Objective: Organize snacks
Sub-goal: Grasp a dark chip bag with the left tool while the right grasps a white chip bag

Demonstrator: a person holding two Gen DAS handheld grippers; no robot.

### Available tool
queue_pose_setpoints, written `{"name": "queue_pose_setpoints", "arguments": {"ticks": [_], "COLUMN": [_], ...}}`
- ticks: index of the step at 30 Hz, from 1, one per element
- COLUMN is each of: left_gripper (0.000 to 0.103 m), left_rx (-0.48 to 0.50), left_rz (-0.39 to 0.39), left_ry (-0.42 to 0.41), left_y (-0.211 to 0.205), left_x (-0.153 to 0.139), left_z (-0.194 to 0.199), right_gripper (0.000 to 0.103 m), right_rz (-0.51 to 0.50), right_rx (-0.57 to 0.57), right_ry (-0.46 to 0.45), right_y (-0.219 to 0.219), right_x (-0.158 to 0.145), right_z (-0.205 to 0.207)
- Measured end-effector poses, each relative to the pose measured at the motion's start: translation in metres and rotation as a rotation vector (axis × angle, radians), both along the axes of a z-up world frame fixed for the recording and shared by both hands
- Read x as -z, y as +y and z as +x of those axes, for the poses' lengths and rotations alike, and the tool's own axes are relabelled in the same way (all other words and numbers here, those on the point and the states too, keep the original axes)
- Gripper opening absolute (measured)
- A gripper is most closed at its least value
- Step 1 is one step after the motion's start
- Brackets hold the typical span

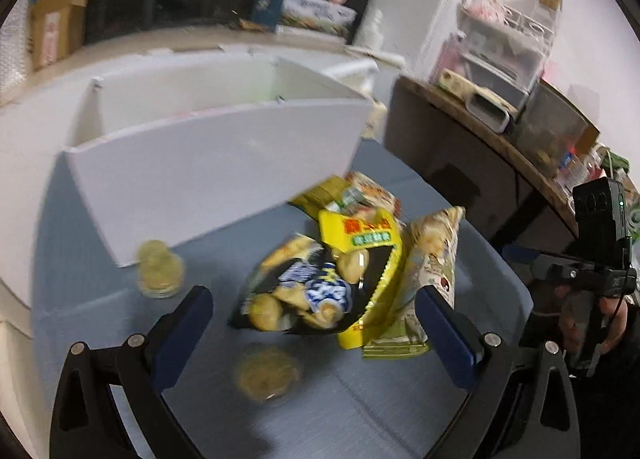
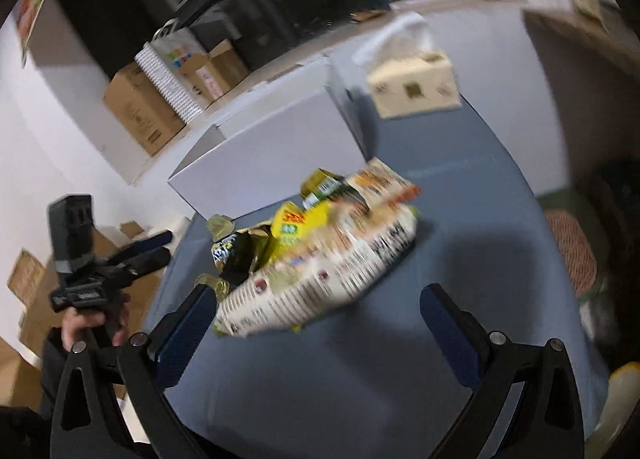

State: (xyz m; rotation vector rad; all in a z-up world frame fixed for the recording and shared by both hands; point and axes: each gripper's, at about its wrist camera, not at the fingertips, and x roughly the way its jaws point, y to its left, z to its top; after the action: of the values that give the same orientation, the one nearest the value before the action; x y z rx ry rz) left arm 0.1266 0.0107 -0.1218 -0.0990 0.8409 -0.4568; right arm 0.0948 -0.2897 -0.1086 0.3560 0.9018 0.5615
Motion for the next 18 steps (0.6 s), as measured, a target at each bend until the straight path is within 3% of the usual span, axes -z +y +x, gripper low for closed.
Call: {"name": "queue_pose_setpoints", "arguments": {"ticks": [4,8,10,13,18], "left_gripper": [0.103,0.102,0.079,0.067,0.063], "left_rx": [0.065,0.093,0.099,0.057,0.009], "left_rz": [0.050,0.162,0.156,0.107,0.076], "left_ry": [0.048,0.102,0.079,0.050,-0.054], "left_y": [-0.021,-0.037,-0.036,-0.029,-0.014], "left_x": [0.018,0.043,0.046,0.038,0.010], "left_z": [0.022,0.047,0.050,0.050,0.024], "right_gripper": [0.103,0.103,0.103,0.103,0.103], "right_rz": [0.020,0.015,0.013,0.004,0.003], "right_rx": [-0.020,-0.034,-0.040,-0.041,-0.042], "right_ry": [0.054,0.075,0.077,0.085,0.109], "right_y": [0.000,0.007,0.008,0.009,0.014], "right_x": [0.015,0.022,0.023,0.025,0.029], "right_z": [-0.005,-0.007,-0.006,-0.005,0.000]}}
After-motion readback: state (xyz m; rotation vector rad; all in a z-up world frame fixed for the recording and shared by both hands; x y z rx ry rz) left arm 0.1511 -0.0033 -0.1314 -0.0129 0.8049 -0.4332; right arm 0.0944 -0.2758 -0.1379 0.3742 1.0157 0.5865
